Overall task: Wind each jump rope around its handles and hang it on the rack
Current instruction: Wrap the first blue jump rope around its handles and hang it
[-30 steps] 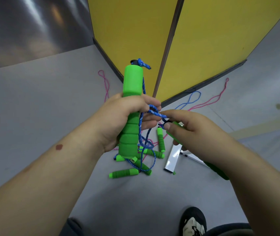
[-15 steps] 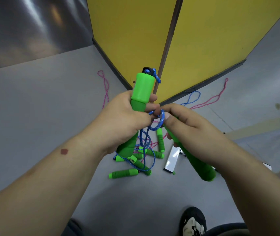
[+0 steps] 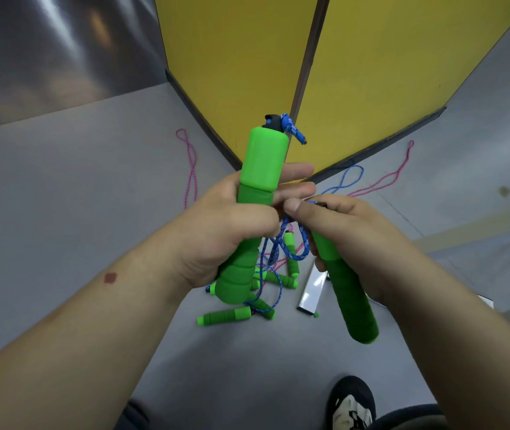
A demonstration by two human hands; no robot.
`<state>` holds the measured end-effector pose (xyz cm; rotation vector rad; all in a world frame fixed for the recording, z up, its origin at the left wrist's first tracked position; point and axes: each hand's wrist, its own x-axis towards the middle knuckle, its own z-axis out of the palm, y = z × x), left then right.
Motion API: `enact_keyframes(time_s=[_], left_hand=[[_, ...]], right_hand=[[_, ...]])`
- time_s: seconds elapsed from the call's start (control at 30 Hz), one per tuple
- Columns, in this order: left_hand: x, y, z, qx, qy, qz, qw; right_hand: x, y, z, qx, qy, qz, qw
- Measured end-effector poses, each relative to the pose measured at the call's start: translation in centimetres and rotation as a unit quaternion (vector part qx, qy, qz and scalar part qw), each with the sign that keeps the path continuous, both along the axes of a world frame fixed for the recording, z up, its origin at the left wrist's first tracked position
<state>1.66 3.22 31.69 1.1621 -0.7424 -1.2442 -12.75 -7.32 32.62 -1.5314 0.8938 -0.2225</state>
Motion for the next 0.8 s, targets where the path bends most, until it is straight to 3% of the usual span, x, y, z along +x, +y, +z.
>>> enact_keyframes(time_s=[0.3,0.43,0.57,0.8], left_hand=[[0.1,-0.2,0.2,-0.029,0.094,0.0,0.995],[0.7,-0.6,0.5,-0.019,0.114,0.093,0.989],[0.8,-0.7,0.4,0.013,0.021,0.141,0.99],[0.9,-0.3,0.0,0.062,-0.145,0.059,0.986]], right_hand=[[0.0,-0.4,-0.4,-0.037,-0.013,-0.106,0.994],[0.0,-0.7,0.1,0.103,-0.103,-0.137,0.98],[0.1,-0.4,0.5,0.198,-0.176,-0.093,0.96],[0.0,-0.4,0.4,0.218,-0.205,-0.081,0.951]])
